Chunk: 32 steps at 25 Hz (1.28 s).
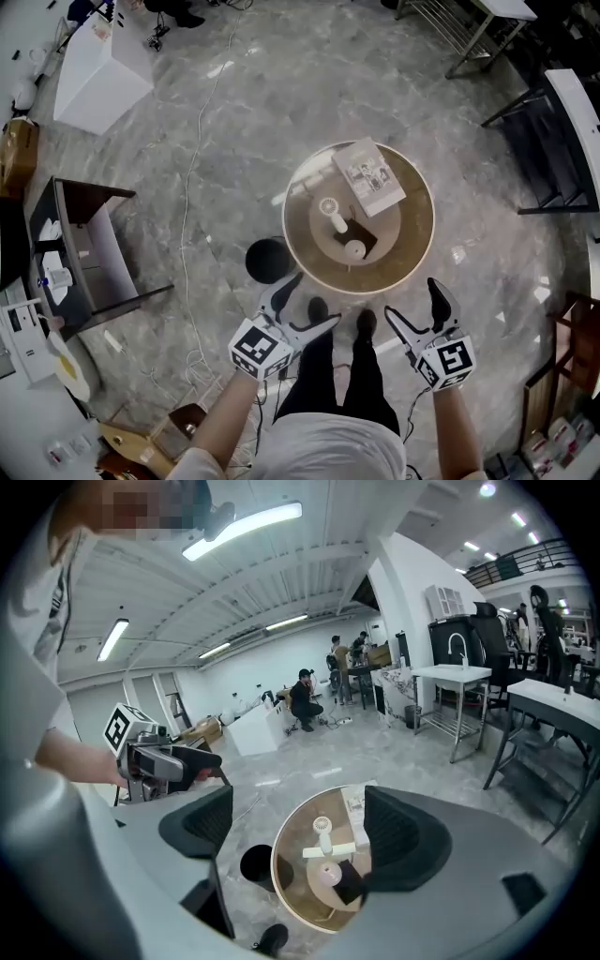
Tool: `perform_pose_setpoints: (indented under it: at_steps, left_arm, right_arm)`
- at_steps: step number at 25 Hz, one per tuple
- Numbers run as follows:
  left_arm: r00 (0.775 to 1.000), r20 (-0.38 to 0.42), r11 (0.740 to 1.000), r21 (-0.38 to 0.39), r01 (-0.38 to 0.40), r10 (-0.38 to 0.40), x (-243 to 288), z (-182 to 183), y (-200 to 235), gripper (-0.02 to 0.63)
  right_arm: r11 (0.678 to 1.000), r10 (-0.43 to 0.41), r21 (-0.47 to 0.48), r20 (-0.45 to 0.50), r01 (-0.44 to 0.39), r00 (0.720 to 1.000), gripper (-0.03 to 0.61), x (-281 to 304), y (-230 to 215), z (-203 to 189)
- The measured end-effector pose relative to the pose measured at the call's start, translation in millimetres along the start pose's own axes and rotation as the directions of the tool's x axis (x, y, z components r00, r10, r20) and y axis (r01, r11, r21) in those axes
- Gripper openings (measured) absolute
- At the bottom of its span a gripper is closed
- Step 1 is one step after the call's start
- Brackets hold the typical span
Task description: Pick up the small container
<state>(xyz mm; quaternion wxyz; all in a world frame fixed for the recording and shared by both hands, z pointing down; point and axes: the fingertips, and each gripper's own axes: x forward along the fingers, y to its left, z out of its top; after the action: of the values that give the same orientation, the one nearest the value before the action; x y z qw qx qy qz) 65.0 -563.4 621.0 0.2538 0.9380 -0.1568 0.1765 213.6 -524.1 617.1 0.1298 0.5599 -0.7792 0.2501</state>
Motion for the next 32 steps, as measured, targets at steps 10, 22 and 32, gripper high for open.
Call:
perform_pose_setpoints:
  at_steps: [10,22,32]
  left_arm:
    - [0.998,-0.066,1.0,-0.013,0.011,-0.012,56,-79,46,0.448]
    - [0.994,-0.109,1.0,-0.008,0.011,-0.012,116,-169,89,0.443]
    - [0.989,-0.146,1.0,-0.025,0.013,-0.017,157,-250,127,0.443]
  right_arm:
    - [1.0,0.012,-0.02,-0.066,-0.013,0.998,0.439,68,-26,-73]
    - [0.998,0.057,-0.025,-0.113,-0.061,0.992,0.433,145,-41,-160]
    - [0.993,0.09,-0.062,-0.175,-0.102,0.981,0.417,201,-54,-241]
